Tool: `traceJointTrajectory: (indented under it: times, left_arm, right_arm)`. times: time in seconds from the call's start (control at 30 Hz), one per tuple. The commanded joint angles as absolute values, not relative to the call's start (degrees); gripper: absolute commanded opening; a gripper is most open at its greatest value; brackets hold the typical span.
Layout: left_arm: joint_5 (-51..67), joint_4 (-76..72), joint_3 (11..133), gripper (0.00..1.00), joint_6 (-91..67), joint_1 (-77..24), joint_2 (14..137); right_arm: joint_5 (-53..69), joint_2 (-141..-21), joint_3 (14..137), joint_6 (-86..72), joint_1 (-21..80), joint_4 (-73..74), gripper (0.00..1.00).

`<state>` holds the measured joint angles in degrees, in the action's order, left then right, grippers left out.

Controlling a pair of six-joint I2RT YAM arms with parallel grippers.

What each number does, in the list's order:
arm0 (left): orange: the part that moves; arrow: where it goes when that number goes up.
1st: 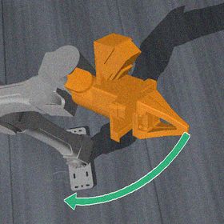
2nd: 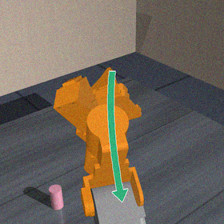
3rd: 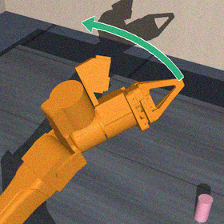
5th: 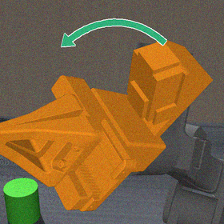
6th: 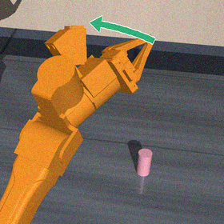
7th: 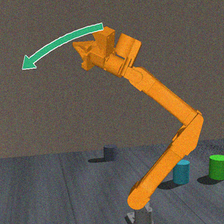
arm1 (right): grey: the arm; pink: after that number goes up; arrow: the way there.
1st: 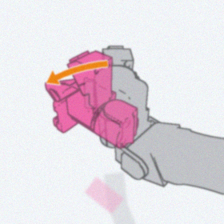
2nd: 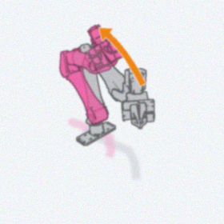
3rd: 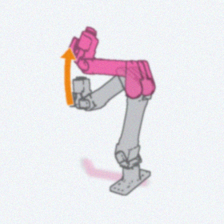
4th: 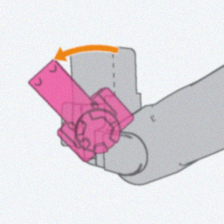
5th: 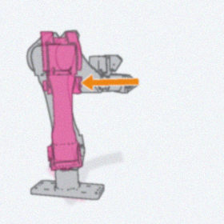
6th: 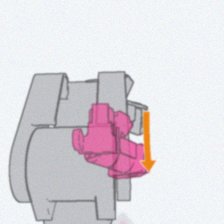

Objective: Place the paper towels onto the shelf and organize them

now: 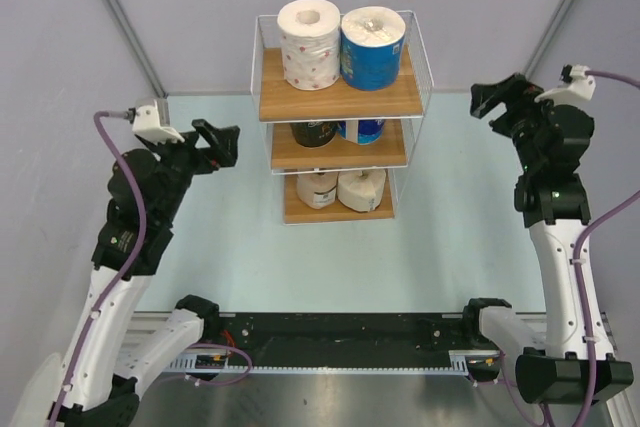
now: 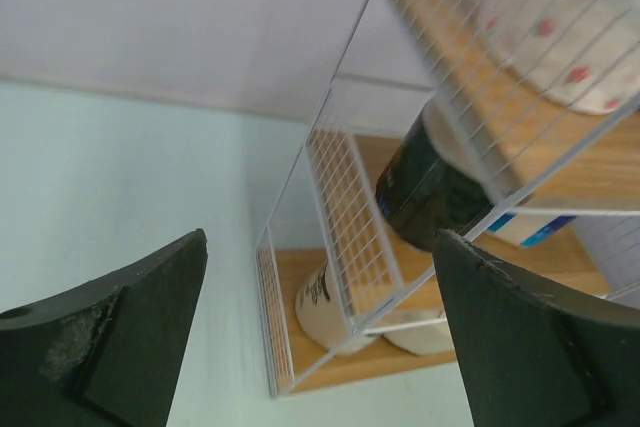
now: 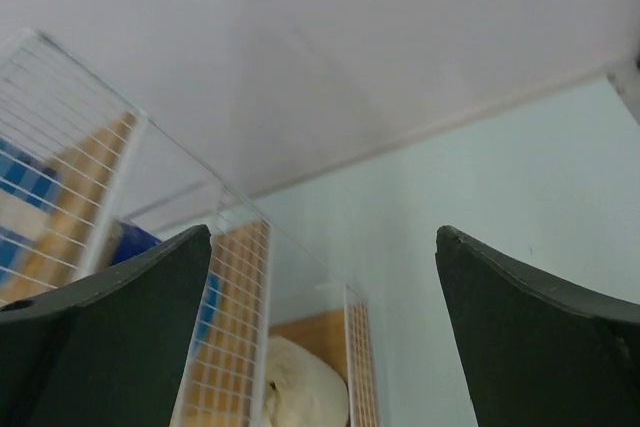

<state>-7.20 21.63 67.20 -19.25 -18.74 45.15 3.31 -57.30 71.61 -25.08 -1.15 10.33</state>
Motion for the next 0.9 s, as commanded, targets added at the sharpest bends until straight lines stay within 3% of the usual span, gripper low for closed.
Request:
traceJointTrajectory:
  times: [0.0,0.37,0.87]
  left_arm:
    - [-11.94,26.01,60.75,1.00,-24.86,-18.98,42.37]
    - [-21.45,30.50,48.08,1.00,-28.56,-18.98,38.85]
    - [-19.85,24.87,39.46,1.00,-33.66,-18.98,40.08]
  right_arm:
    - [0.26,-54.15,65.14,-29.43,-1.14,18.01,1.00]
    - [-2.64,-42.19,47.74,-30.67,-0.44,22.06,1.00]
    - [-2.29,-45.88,44.74,-31.99,-0.35,18.90,1.00]
